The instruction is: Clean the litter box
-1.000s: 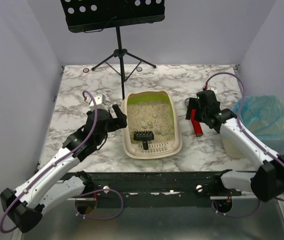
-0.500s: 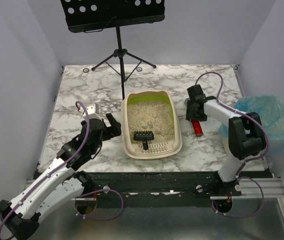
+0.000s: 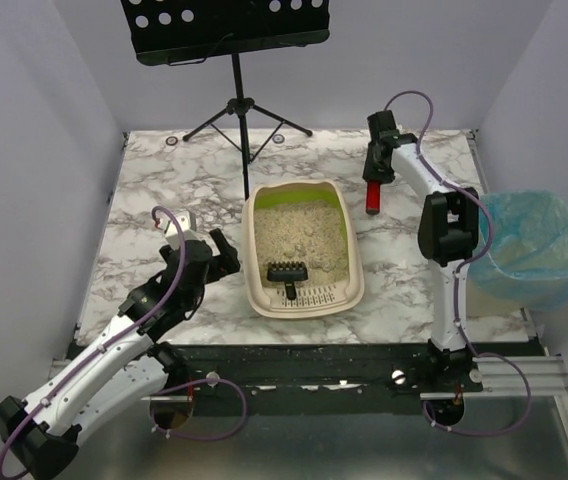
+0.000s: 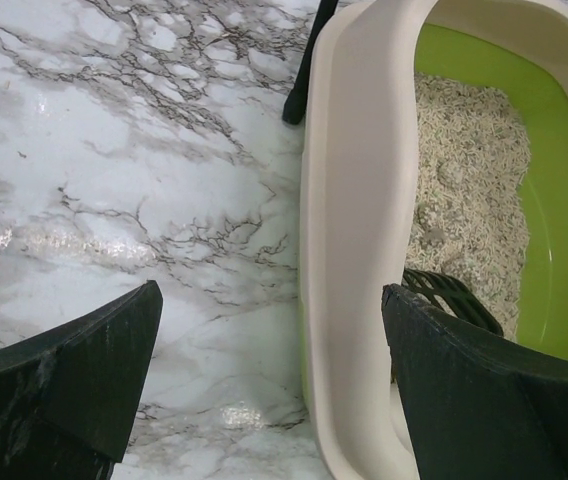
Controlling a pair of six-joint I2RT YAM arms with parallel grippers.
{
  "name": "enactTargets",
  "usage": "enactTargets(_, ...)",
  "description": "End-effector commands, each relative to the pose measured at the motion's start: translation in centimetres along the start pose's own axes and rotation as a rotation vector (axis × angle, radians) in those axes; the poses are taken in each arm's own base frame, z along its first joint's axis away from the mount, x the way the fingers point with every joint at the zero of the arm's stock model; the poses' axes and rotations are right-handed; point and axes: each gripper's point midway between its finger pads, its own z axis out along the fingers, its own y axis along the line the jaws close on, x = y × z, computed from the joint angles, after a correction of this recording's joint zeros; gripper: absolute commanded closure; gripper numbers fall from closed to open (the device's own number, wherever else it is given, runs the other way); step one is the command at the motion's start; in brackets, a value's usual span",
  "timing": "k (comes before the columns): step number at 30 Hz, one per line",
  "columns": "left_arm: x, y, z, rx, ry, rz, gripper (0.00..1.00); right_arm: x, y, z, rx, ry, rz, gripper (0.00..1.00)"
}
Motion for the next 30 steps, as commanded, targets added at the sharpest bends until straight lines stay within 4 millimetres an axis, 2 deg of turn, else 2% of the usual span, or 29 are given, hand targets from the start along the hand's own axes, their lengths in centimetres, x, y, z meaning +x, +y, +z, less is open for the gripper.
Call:
enactTargets(1, -0.3, 0.5, 0.5, -0.035, -0.031, -0.017, 0.01, -4.2, 1.2, 1.5, -0.035, 0.012, 0.113, 0.68)
enactTargets(2, -0.2, 0.6, 0.6, -0.042, -0.03, -0.014, 0.01, -3.0, 1.5, 3.6, -0.038, 0.062, 0.117, 0.68)
enactTargets(4, -0.1, 0.8, 0.6, -0.052, -0.028, -0.013, 0.01, -4.7, 2.3, 3.8, -0.087, 0.033, 0.168, 0.68)
enactTargets(6, -0.1, 1.0, 0.7, -0.064, -0.026, -0.014, 0.01, -4.8, 3.0, 4.4, -0.135, 0.044, 0.25, 0.67)
enactTargets(7, -0.1, 1.0, 0.7, -0.065, -0.026, -0.017, 0.01, -4.1, 3.1, 4.9, -0.148, 0.062, 0.271, 0.65)
enactTargets(8, 0.0, 1.0, 0.7, -0.067, -0.026, -0.022, 0.01, -4.8, 3.9, 4.9, -0.185, 0.043, 0.297, 0.63)
enactTargets(9, 0.0, 1.1, 0.6, -0.071, -0.022, -0.019, 0.01, -5.1, 4.2, 4.7, -0.195, 0.036, 0.338, 0.6)
enactTargets(12, 0.0, 1.0, 0.5, -0.065, -0.019, -0.024, 0.01, -6.4, 5.5, 3.8, -0.278, 0.01, 0.347, 0.39)
enactTargets(13, 0.1, 1.2, 0.4, -0.071, -0.015, -0.024, 0.01, -7.3, 5.9, 2.8, -0.314, -0.012, 0.326, 0.27)
enactTargets(15, 0.0, 1.3, 0.1, -0.072, -0.014, -0.026, 0.01, -8.5, 6.0, 0.6, -0.35, -0.043, 0.262, 0.22)
enactTargets(16, 0.0, 1.3, 0.1, -0.072, -0.014, -0.026, 0.01, -10.1, 5.7, -2.3, -0.366, -0.093, 0.247, 0.18)
enactTargets(19, -0.1, 0.9, -0.3, -0.043, -0.012, -0.034, 0.01, -10.2, 4.5, -6.5, -0.374, -0.135, 0.143, 0.15)
enactTargets(20, 0.0, 0.5, -0.4, -0.017, -0.001, -0.031, 0.01, -11.5, 3.7, -11.3, -0.386, -0.21, 0.115, 0.14)
enactTargets(21, 0.2, 0.4, -0.4, -0.009, 0.006, -0.023, 0.01, -10.1, 2.7, -11.8, -0.348, -0.2, 0.052, 0.14)
enactTargets(22, 0.3, 0.4, -0.5, -0.005, 0.013, -0.018, 0.01, -9.2, 2.1, -13.2, -0.319, -0.211, 0.017, 0.14)
enactTargets(23, 0.4, 0.3, -0.6, 0.001, 0.016, -0.019, 0.01, -9.3, 0.6, -15.3, -0.265, -0.258, 0.002, 0.14)
enactTargets(24, 0.6, 0.3, -0.6, 0.001, 0.024, -0.022, 0.01, -9.8, -1.0, -20.2, -0.257, -0.344, 0.002, 0.14)
enactTargets(25, 0.6, 0.2, -0.6, 0.008, 0.027, -0.025, 0.01, -7.3, -2.5, -20.2, -0.213, -0.31, -0.019, 0.13)
enactTargets(26, 0.7, 0.2, -0.7, 0.011, 0.03, -0.024, 0.01, -6.4, -4.4, -21.4, -0.145, -0.325, -0.036, 0.11)
enactTargets(27, 0.7, 0.1, -0.7, 0.019, 0.035, -0.026, 0.01, -5.3, -6.7, -25.0, -0.101, -0.377, -0.033, 0.09)
enactTargets(28, 0.8, -0.1, -0.8, 0.026, 0.038, -0.029, 0.01, -3.8, -8.4, -25.6, -0.04, -0.362, -0.023, 0.06)
enactTargets(29, 0.8, -0.2, -0.8, 0.031, 0.043, -0.028, 0.01, -0.6, -11.3, -25.0, 0.094, -0.291, -0.015, 0.06)
enactTargets(30, 0.8, -0.4, -0.8, 0.038, 0.043, -0.027, 0.01, 0.6, -13.1, -27.2, 0.139, -0.325, 0.045, 0.05)
